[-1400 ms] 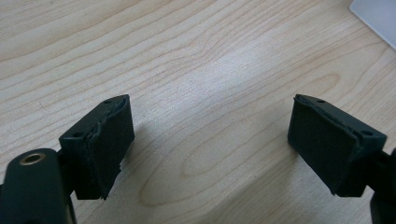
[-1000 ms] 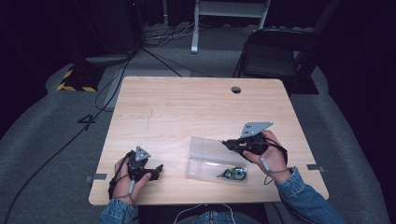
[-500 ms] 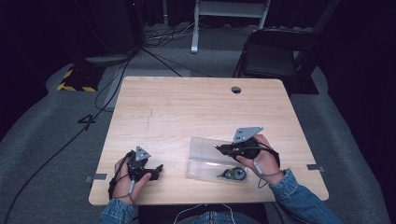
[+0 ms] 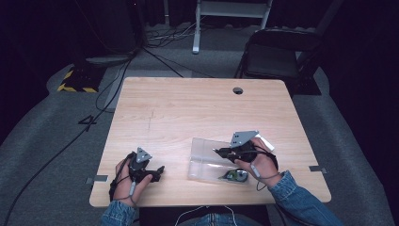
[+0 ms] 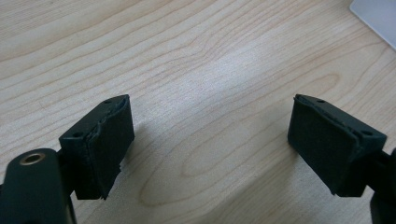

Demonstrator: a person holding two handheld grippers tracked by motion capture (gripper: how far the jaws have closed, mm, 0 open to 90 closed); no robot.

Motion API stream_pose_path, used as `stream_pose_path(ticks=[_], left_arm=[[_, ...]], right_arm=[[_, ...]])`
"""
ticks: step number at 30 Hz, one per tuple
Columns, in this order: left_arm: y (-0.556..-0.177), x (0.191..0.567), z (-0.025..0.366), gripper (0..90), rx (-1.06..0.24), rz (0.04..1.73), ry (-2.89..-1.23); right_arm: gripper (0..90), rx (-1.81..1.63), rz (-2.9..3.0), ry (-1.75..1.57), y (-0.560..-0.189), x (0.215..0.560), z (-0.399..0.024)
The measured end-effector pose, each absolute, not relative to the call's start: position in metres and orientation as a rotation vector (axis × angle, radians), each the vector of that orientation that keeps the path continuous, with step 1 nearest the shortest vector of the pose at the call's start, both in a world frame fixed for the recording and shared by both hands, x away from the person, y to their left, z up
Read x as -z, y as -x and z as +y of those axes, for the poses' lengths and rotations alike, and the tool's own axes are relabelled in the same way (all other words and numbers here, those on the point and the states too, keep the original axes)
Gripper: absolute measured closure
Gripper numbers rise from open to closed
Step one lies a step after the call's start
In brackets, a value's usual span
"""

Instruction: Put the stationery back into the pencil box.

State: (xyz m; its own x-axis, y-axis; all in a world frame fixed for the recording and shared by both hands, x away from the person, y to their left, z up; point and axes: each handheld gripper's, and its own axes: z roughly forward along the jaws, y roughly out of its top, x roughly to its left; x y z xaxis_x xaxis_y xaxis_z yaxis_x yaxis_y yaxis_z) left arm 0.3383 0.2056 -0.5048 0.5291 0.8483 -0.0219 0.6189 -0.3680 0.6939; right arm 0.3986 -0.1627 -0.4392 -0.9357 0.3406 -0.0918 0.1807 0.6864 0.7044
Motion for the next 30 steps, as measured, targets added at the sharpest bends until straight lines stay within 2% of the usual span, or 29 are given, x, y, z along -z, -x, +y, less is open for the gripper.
stream_pose_path(ticks=[30], left_arm=[[-0.338, 0.505, 0.206, 14.9, -0.451, 1.185, -2.113]], right_arm=[[80.4, -0.928, 2.73, -0.295, -0.392, 0.456, -0.145]])
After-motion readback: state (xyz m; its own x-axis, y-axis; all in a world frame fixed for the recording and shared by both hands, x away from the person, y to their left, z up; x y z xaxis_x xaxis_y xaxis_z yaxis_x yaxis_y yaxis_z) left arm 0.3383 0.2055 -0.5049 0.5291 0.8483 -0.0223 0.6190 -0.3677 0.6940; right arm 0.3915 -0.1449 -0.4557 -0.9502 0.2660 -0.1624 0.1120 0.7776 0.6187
